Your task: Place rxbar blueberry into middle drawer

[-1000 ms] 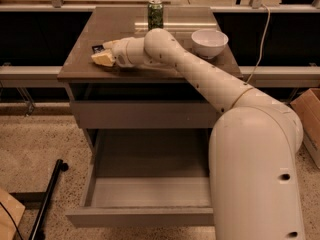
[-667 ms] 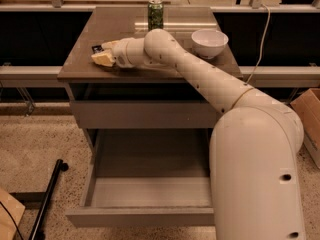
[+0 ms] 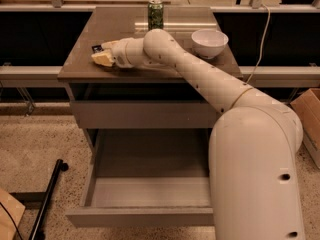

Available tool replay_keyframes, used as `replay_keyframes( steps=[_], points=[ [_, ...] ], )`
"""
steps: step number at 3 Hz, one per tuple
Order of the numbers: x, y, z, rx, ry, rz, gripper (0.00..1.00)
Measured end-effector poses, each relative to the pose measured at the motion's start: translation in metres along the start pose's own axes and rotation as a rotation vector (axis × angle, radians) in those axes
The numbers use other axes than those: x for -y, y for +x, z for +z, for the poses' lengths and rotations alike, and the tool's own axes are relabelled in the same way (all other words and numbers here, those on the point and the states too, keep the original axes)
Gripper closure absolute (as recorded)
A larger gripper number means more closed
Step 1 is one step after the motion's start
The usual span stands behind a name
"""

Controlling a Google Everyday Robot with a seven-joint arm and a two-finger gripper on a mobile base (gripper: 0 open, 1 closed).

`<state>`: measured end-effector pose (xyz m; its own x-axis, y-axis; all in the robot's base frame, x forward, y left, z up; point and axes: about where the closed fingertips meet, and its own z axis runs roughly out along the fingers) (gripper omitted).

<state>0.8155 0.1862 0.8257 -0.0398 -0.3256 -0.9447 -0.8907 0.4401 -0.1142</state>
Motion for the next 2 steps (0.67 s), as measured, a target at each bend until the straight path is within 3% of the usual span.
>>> replay_keyframes(
  steps=[2],
  points=[
    [0.0001,-0.001,-0.0004,0.0,0.0,0.0,1.0]
  ],
)
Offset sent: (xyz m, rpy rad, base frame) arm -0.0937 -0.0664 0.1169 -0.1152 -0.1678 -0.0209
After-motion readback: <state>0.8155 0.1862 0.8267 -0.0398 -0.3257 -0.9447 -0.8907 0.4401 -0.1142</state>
